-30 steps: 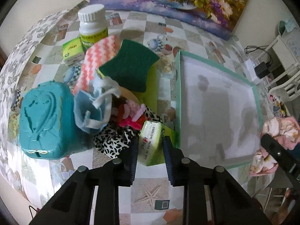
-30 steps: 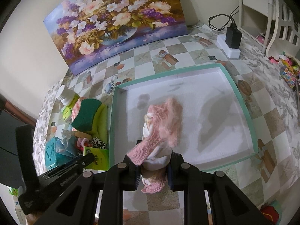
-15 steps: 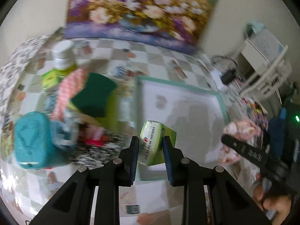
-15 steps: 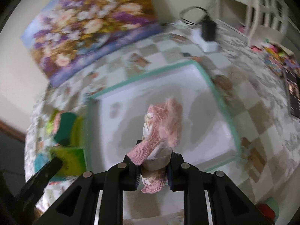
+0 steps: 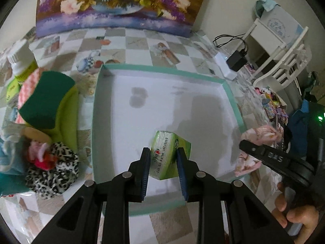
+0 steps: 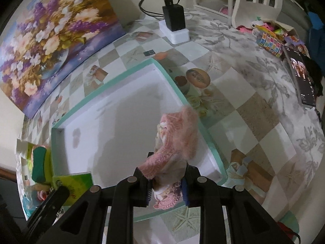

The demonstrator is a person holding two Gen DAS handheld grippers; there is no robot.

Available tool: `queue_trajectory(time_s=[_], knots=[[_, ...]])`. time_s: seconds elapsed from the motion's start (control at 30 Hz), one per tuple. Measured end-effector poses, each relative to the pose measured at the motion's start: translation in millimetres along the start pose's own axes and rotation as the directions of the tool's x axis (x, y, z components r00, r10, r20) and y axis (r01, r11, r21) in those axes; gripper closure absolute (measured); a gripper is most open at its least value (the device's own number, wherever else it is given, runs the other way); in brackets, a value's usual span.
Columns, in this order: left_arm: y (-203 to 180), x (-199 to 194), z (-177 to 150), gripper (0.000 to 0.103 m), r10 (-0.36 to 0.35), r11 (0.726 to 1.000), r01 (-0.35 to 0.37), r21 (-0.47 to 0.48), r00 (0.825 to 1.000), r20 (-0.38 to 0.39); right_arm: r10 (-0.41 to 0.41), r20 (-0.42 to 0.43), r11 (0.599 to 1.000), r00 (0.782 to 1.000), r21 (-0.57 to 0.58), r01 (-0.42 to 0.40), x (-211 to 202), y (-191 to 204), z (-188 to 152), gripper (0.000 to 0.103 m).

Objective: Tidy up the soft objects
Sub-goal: 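Carry pink cloth to tray with right tool while left tool carries green tissue pack, then open both tools to drop the cloth and tissue pack in the tray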

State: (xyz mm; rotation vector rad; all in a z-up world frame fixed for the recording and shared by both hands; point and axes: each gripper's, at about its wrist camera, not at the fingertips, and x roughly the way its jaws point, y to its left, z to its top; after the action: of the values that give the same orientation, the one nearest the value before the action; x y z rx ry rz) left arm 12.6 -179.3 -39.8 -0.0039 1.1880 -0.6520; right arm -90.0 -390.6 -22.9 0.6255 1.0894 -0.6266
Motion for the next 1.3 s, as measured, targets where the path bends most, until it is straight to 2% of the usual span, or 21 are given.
queue_trajectory(time_s=[0.13,0.23,0.27,0.3,0.33,0.37,0.4,0.43,0.47,0.57,0.67,0.7,0.77,0.83,0.97,1.1,1.2,1.3], knots=[[2.2,11.1,2.4,0.075,0.010,1.000,-0.010,-0.011,1.000,-0.024,-0.004,0.001,1.000,1.000,-0.017,0.004,1.2,2.8,1.4,0.077],[3.4,8.9,3.3,0.075,0.019,1.000,-0.019,-0.020,0.999,-0.027,-0.019,0.008,0.999,1.000,-0.028,0.019,-1.4,6.7,1.7,0.059],[3.4,7.5,3.6,0.074,0.023,1.000,-0.024,-0.018,0.999,-0.023,-0.026,0.012,0.999,1.000,-0.031,0.026,-2.6,7.1,1.5,0.049],[3.6,6.1,4.0,0.074,0.026,1.000,-0.026,-0.018,0.999,-0.020,-0.035,0.019,0.999,0.999,-0.037,0.036,-4.2,8.4,1.4,0.044],[4.1,4.6,4.9,0.074,0.028,0.999,-0.028,-0.020,0.999,-0.018,-0.041,0.024,0.998,0.999,-0.043,0.042,-5.8,9.6,1.5,0.043],[4.4,3.0,5.6,0.069,0.027,0.999,-0.027,-0.023,1.000,-0.015,-0.046,0.028,0.998,0.999,-0.049,0.047,-7.2,10.6,1.5,0.042],[5.1,1.2,6.4,0.056,0.027,0.999,-0.027,-0.027,1.000,-0.012,-0.051,0.032,0.997,0.998,-0.057,0.053,-9.1,12.2,1.3,0.040],[5.4,-1.5,7.2,0.047,0.033,0.999,-0.034,-0.033,0.999,-0.008,-0.054,0.035,0.997,0.998,-0.062,0.056,-10.0,12.9,1.7,0.038],[5.6,-4.7,8.1,0.035,0.038,0.999,-0.037,-0.036,0.999,0.002,-0.057,0.040,0.996,0.998,-0.070,0.060,-11.9,14.6,1.6,0.033],[5.6,-14.3,11.6,0.027,0.060,0.998,-0.058,-0.036,0.997,0.039,-0.053,0.054,0.994,0.997,-0.096,0.058,-16.5,19.5,1.0,0.026],[9.3,-23.5,14.8,0.010,0.091,0.995,-0.087,-0.055,0.993,0.069,-0.047,0.076,0.991,0.996,-0.123,0.056,-21.5,25.9,-0.5,0.012],[10.7,-25.8,15.9,0.009,0.102,0.993,-0.098,-0.060,0.992,0.075,-0.047,0.079,0.990,0.996,-0.130,0.057,-22.3,27.6,-1.1,0.006],[15.5,-32.8,18.3,0.006,0.132,0.989,-0.126,-0.075,0.987,0.090,-0.042,0.088,0.988,0.995,-0.143,0.054,-23.8,31.5,-2.2,0.000],[21.5,-40.0,20.6,0.003,0.148,0.986,-0.138,-0.096,0.984,0.101,-0.037,0.091,0.987,0.995,-0.152,0.050,-24.4,34.2,-3.4,0.000],[38.1,-58.9,23.7,0.002,0.179,0.975,-0.160,-0.155,0.976,0.120,-0.014,0.086,0.987,0.996,-0.157,0.028,-25.2,37.9,-4.9,0.000],[58.7,-81.3,24.9,0.002,0.238,0.955,-0.212,-0.210,0.965,0.107,0.027,0.089,0.986,0.996,-0.164,-0.012,-29.4,43.4,-6.8,0.000],[78.7,-107.2,23.7,0.002,0.301,0.931,-0.262,-0.256,0.945,0.130,0.049,0.108,0.981,0.993,-0.193,-0.027,-36.3,54.5,-10.3,0.000],[108.9,-137.6,18.8,0.002,0.373,0.891,-0.303,-0.337,0.913,0.166,0.098,0.122,0.967,0.988,-0.247,-0.065,-44.1,70.8,-16.0,0.000]])
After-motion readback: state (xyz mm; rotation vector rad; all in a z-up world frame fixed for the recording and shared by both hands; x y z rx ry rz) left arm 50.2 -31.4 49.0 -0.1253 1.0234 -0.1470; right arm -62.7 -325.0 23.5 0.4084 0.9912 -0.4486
